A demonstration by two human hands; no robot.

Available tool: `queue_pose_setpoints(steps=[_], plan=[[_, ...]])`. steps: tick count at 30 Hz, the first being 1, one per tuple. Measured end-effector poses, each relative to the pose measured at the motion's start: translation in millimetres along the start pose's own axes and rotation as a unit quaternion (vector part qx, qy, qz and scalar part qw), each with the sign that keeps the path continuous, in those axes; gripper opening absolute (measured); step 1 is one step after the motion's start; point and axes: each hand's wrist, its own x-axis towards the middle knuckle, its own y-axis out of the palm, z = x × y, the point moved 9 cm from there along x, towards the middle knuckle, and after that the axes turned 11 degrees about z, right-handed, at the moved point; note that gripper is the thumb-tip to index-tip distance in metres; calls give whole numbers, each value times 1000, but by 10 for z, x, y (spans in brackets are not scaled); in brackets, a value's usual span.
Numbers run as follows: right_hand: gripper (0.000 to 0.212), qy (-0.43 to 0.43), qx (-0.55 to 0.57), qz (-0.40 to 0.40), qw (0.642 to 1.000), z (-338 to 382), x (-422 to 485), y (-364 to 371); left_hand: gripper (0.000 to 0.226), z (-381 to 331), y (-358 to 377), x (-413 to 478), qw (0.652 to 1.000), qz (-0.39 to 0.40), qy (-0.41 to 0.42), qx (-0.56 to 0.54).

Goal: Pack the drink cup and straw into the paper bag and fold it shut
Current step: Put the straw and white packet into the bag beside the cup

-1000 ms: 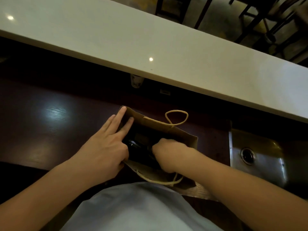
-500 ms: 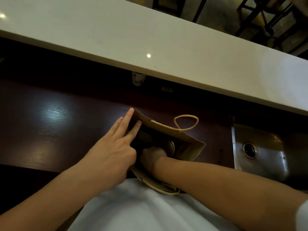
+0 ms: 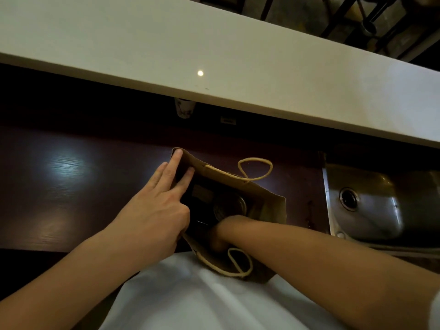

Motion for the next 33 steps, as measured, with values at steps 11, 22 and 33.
queue_pose_setpoints(steps=[11,22,33], plan=[[63,16,174,-5,985,-323,380,58,17,-9,-26,30,1000,-12,-1,-3],[42,-143,161,-29,976,146,-745,-57,19,48,-10,45,1000,-7,3,3],[37,-293,549,-294,725,-1604,-2334,1016,25,123,-186,-277,975,-125,146,-108]])
